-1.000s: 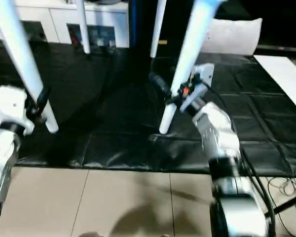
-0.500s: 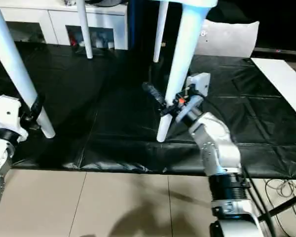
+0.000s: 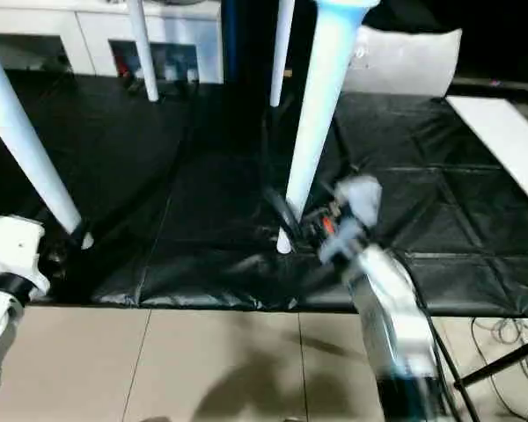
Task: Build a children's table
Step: Flip table
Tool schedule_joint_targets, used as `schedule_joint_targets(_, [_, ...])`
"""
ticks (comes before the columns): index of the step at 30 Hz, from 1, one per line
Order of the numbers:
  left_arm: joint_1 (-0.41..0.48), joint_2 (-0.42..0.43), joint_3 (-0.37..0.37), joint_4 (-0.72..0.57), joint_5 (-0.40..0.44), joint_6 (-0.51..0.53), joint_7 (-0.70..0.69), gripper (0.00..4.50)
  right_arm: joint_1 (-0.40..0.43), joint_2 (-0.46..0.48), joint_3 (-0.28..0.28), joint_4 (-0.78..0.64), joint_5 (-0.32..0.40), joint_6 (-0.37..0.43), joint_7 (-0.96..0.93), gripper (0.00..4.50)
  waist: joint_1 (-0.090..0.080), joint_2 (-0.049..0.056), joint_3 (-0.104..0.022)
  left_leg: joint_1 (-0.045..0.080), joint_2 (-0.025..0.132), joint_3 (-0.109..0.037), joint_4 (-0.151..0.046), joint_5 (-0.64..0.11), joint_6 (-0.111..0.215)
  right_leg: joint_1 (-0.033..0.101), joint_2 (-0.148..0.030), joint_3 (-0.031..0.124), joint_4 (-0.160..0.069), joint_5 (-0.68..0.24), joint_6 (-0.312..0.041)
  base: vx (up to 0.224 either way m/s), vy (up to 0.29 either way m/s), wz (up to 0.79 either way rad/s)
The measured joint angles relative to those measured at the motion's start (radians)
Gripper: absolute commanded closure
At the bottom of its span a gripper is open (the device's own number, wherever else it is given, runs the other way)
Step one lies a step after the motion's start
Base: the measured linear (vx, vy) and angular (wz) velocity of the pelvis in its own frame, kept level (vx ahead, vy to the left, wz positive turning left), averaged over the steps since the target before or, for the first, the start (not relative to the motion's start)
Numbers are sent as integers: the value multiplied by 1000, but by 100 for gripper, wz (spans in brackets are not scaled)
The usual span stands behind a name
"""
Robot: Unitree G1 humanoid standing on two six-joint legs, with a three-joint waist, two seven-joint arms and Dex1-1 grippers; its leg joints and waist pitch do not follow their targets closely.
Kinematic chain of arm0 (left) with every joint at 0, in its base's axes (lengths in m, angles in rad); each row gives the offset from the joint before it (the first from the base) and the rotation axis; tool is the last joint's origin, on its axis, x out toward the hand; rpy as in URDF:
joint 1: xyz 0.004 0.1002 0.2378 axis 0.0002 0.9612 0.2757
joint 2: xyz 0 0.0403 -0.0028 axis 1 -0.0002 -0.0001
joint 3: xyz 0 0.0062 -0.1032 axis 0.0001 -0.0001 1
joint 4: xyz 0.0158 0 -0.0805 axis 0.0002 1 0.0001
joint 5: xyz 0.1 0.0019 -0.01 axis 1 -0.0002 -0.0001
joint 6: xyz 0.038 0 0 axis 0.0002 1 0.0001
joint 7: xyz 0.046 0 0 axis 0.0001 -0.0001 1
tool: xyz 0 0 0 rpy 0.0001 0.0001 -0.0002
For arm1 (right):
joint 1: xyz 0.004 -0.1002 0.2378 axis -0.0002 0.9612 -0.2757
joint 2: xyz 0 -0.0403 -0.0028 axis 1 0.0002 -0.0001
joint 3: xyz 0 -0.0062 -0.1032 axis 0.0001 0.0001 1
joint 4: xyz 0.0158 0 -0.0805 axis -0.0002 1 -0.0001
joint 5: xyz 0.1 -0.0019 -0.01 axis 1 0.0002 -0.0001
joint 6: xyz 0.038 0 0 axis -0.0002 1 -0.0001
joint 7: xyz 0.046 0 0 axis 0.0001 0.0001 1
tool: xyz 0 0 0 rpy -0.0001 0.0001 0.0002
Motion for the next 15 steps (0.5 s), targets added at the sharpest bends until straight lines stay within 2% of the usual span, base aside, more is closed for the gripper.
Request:
schedule_joint_targets(3, [37,-40,0,-105,-62,26,-3,132,69,2,-7,-80,0,-3,-25,0,-1,3,2,1,0,1,0,-1,-1,1,0,0,-1,0,0,0,0,0])
schedule_joint_targets(4, [57,-55,-5,-137,-81,28,-5,118,91,4,-10,-98,0,-3,-31,0,-1,4,2,1,0,1,0,-1,-2,2,0,0,-1,0,0,0,0,0])
schedule_joint_targets(5, [81,-76,-21,-185,-108,33,-23,99,120,6,-15,-124,0,-3,-40,0,0,5,3,1,0,1,0,-1,-2,2,0,0,-2,0,0,0,0,0])
schedule_joint_targets(8, [121,-113,-74,-263,-166,33,-58,85,158,5,-29,-171,8,1,-50,0,-4,9,6,1,0,3,0,-1,-2,1,-1,1,-2,-2,6,0,0,0])
schedule_joint_targets(12, [218,-144,-124,-384,-247,33,-101,49,246,-51,-60,-275,46,42,-42,0,-12,14,14,1,0,3,0,-1,-2,0,0,1,-2,-3,8,0,0,0])
schedule_joint_targets(14, [298,-142,-156,-450,-296,41,-146,45,317,-106,-58,-352,82,85,2,0,-17,15,20,1,1,3,-2,-1,-2,-1,0,1,-3,-5,9,0,0,0])
schedule_joint_targets(15, [322,-140,-162,-461,-306,46,-162,27,336,-118,-58,-369,91,95,13,0,-19,15,22,1,1,3,-4,-1,-2,0,0,1,-4,-5,9,0,0,0])
